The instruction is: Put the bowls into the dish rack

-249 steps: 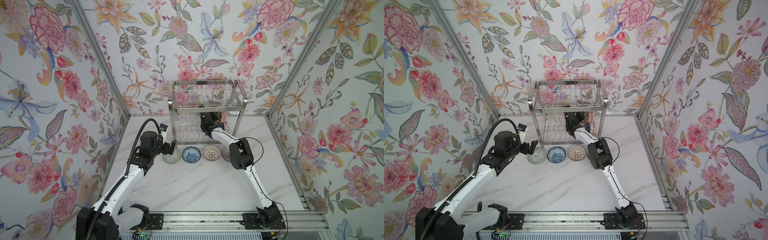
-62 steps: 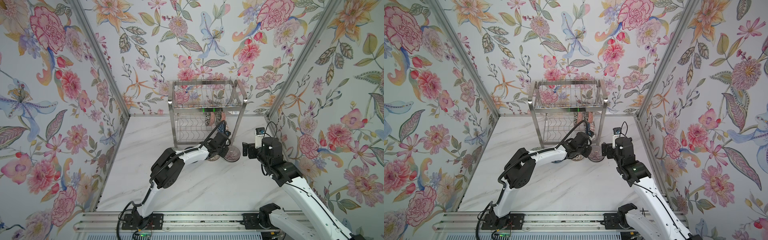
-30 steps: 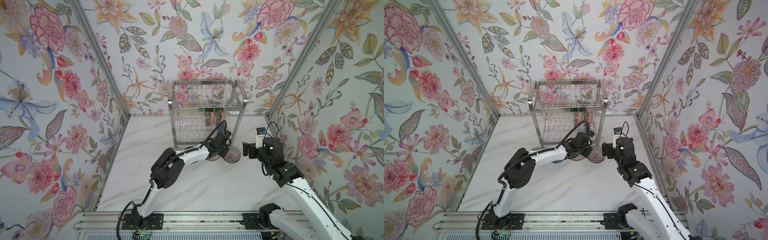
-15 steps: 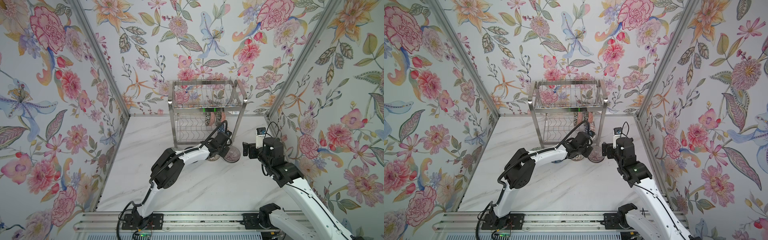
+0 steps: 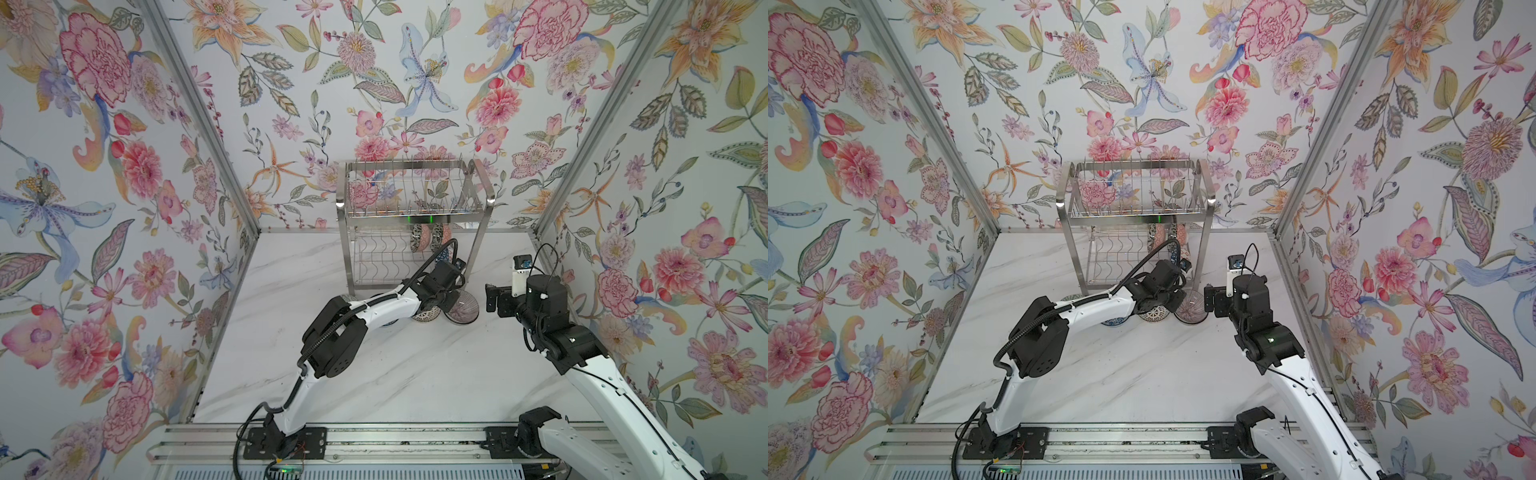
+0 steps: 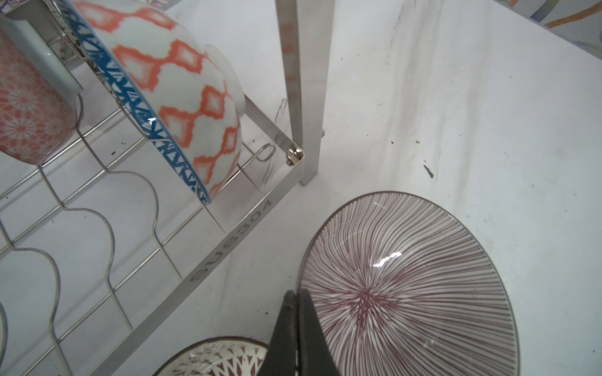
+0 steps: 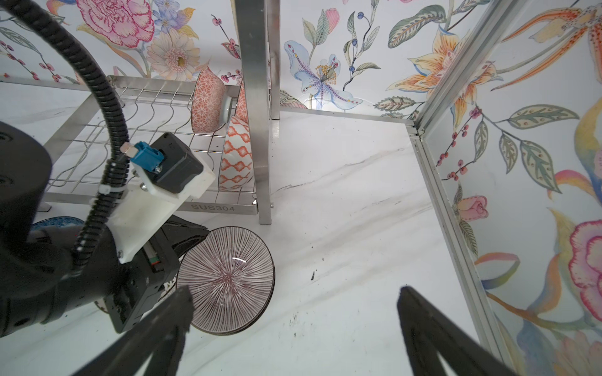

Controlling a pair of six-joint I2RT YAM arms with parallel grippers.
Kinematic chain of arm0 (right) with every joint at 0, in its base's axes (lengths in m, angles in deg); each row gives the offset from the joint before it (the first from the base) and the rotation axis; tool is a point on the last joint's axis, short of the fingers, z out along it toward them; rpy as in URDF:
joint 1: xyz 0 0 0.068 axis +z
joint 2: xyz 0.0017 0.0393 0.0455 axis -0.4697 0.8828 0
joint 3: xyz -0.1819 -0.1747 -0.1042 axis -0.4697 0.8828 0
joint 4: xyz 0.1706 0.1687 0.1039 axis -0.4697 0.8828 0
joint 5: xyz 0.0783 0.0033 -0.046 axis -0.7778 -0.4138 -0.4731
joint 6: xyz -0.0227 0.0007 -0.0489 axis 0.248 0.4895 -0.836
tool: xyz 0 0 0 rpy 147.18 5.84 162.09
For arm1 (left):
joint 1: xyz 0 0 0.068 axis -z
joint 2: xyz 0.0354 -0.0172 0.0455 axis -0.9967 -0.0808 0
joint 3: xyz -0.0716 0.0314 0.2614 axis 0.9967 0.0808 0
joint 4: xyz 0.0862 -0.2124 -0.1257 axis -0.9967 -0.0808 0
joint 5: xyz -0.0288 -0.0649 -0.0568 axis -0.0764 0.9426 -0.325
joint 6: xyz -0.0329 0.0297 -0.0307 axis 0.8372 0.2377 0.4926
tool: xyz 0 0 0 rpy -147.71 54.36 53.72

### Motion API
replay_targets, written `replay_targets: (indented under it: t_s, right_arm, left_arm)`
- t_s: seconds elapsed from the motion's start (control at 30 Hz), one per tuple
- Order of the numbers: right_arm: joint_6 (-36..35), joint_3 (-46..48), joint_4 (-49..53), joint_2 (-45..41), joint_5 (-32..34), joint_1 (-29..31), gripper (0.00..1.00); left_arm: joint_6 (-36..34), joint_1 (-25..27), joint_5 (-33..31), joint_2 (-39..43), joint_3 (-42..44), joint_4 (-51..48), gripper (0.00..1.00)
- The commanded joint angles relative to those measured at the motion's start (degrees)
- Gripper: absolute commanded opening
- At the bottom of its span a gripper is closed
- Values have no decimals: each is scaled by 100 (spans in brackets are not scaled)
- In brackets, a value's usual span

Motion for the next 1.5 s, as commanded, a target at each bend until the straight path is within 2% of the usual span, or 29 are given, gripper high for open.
replay_targets:
  t_s: [0.0,0.27,0.5,0.97,1.3,1.37,1.47]
  right_arm:
    - [80,-1,19,-4,-50,-44,99]
    - [77,-2,19,-34,-68,-62,99]
    - [88,1,19,-47,-77,-66,99]
    - [88,10,20,-53,-72,-70,99]
    - [88,10,19,-77,-73,-76,99]
    - [88,10,17,-83,-77,-78,99]
    - [88,10,19,-86,-77,-79,99]
  left_arm:
    - [-73,41,-101,337,-185,-83,17]
    - [11,14,74,209,-118,-149,40]
    - [44,-18,232,31,-136,-254,41]
    - [117,-66,424,-201,-41,-202,32]
    - [117,-75,387,-156,-50,-219,4]
    - [108,-75,369,-138,-52,-233,0]
    - [90,-79,348,-104,-72,-258,0]
